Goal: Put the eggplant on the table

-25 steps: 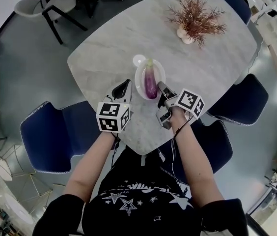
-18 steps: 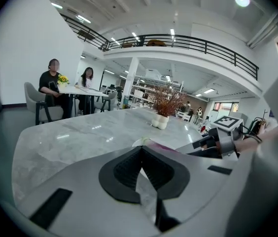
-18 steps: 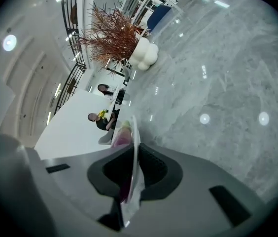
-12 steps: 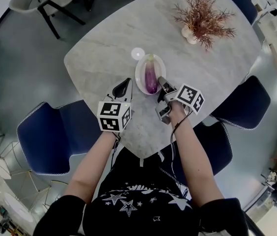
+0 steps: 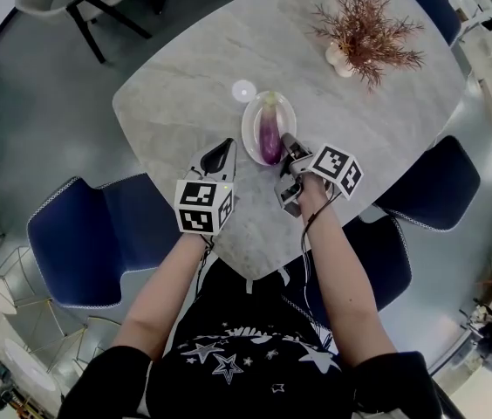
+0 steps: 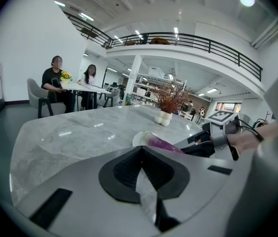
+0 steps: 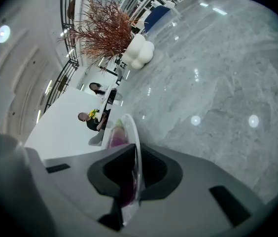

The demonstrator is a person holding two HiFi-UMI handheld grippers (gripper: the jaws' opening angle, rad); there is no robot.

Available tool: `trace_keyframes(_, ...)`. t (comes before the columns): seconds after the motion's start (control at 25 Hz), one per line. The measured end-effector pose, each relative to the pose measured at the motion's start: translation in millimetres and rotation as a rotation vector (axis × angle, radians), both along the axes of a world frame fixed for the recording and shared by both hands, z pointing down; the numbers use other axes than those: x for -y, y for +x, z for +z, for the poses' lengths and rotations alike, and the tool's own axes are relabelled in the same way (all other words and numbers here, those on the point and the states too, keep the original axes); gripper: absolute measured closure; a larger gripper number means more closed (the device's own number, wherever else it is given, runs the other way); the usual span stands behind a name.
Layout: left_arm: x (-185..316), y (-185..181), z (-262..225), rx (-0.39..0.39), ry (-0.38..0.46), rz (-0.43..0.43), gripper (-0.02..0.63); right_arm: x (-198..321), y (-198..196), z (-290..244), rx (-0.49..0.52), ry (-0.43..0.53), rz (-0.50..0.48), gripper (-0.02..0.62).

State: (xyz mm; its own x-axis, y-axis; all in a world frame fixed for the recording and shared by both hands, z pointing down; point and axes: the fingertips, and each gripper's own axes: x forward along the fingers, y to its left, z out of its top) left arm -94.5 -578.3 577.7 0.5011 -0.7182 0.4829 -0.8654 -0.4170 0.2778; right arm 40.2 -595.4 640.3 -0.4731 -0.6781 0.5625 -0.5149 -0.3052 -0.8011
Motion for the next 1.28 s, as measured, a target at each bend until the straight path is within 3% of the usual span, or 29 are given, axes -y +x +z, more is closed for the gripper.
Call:
trace_keyframes(0.88,-11,1,-10,0.012,0.025,0.003,0.598,-4,2,6,-0.173,-0.030,-0.079,0.566)
trace_keyframes(1.28,-22,5,-18,0.025,0.039,0.007,0.598,-12,8,1,-0.233,-0.005,-0.120,0.523)
